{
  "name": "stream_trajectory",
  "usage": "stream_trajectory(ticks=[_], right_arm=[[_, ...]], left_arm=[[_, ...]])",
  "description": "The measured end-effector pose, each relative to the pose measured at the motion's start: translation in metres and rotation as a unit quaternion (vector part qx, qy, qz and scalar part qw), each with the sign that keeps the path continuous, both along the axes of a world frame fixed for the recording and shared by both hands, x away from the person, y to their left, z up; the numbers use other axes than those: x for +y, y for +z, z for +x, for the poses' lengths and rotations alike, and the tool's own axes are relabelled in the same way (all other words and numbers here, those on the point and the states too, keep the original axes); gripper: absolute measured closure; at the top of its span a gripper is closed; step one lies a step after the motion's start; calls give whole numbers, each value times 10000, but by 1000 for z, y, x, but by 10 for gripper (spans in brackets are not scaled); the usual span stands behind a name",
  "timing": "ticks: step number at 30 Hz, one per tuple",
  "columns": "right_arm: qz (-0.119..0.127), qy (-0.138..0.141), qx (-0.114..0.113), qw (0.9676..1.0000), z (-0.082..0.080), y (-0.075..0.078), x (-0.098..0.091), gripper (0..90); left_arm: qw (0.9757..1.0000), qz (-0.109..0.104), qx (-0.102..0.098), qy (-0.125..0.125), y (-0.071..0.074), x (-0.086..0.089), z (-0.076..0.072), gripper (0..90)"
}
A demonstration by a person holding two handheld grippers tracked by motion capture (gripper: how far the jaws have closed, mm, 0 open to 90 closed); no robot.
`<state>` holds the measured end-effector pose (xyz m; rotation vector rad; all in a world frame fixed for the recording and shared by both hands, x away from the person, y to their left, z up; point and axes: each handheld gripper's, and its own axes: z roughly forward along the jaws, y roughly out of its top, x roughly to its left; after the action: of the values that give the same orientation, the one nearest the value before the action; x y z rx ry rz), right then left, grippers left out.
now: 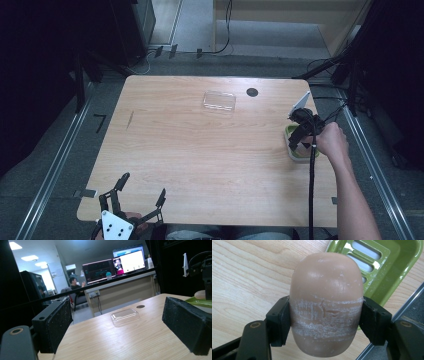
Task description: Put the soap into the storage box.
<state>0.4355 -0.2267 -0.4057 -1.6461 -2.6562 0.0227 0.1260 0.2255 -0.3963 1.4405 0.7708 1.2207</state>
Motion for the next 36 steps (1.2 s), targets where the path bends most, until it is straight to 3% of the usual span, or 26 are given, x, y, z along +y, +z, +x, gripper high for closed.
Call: stream_trajectory(ticks=[36], right_arm=[[91,-636,-103,9979,29,-12,-18,335]], left_arm=[[10000,-5,3,9,0,0,0,99]])
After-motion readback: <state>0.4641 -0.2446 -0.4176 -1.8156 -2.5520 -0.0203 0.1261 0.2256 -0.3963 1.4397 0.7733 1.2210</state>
